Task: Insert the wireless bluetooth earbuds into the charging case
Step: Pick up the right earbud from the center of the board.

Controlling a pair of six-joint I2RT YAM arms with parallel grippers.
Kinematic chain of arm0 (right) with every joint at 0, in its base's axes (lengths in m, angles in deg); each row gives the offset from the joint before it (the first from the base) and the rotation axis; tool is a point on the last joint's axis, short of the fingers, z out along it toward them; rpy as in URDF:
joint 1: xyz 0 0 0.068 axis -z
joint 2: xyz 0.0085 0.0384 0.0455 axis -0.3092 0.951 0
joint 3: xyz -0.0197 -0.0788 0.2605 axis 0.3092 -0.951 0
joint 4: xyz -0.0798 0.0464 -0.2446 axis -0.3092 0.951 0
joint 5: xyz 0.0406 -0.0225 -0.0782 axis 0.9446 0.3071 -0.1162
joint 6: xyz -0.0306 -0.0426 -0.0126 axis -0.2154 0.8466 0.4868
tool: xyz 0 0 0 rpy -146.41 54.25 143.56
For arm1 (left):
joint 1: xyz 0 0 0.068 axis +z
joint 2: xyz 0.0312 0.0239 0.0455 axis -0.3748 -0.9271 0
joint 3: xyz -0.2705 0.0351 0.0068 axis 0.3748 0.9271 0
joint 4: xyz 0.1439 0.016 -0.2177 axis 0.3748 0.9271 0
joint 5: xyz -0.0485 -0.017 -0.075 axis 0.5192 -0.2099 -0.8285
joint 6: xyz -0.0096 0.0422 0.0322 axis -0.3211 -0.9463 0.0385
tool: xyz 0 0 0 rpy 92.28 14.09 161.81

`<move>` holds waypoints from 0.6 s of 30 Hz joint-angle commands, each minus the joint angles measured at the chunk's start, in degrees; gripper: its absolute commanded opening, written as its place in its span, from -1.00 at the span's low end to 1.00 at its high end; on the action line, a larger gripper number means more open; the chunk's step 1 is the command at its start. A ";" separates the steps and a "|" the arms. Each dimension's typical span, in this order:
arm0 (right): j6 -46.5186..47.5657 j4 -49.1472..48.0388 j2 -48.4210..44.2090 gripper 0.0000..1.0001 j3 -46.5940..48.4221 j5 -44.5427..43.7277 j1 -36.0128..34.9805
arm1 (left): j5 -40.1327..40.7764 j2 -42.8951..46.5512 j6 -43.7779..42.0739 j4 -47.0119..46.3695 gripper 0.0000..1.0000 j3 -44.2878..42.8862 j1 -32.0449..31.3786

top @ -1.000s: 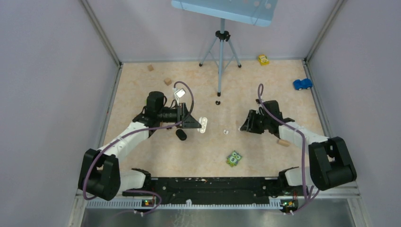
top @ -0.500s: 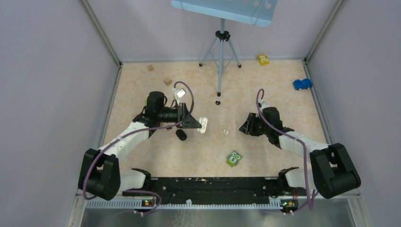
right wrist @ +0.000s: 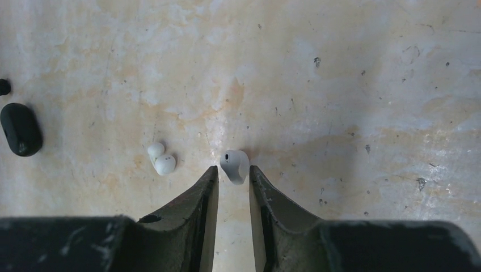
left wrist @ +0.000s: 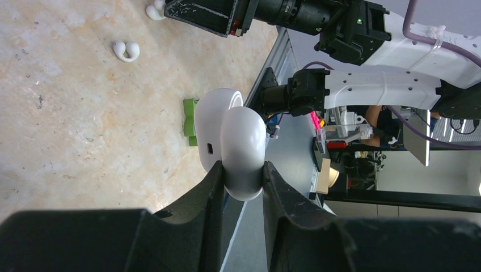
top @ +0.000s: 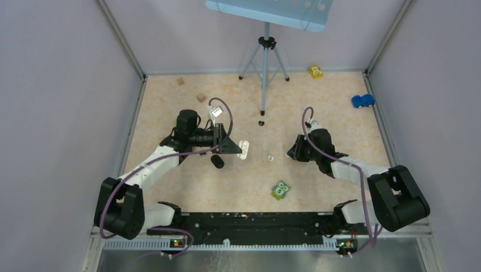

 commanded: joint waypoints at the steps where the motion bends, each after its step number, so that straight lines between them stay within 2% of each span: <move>1: 1.22 -3.49 0.62 -0.49 0.62 -0.67 -0.63 | -0.39 0.00 0.04 -2.36 -0.95 0.14 -0.27; 10: 1.41 -3.84 0.77 -0.58 -0.59 -0.79 -1.05 | -0.76 -0.78 0.17 -2.91 -0.95 0.05 -0.38; 18: 1.42 -3.73 2.74 -0.58 -0.10 -0.66 -1.51 | -0.63 -0.43 0.12 -2.85 -0.95 0.09 -0.47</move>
